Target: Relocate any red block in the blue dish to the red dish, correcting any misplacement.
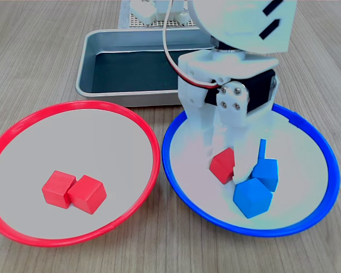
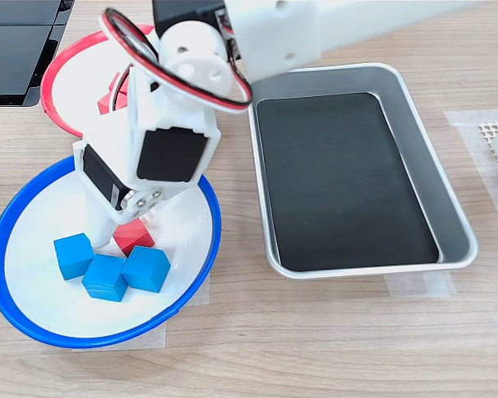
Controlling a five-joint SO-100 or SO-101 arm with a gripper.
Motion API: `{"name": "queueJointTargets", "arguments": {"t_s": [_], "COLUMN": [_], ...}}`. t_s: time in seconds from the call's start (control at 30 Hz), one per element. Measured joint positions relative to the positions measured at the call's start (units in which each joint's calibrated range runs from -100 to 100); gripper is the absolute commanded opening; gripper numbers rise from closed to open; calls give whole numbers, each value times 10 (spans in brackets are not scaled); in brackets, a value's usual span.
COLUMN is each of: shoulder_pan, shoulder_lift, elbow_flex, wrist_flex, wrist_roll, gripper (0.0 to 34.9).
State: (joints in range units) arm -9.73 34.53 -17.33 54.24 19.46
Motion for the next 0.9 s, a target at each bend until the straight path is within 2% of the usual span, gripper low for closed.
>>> {"name": "queueJointTargets", "arguments": {"t_s": [0.23,0.4,0.5,0.9], "shoulder_pan": [-1,-1,-3,-8], "shoulder_lift": [0,-1,-3,-18], "elbow_flex": [8,16,17,33], "wrist_flex": [-4,-9,-10,-7], "wrist_roll": [4,5,5,5], "gripper": [101,33,7,4]}}
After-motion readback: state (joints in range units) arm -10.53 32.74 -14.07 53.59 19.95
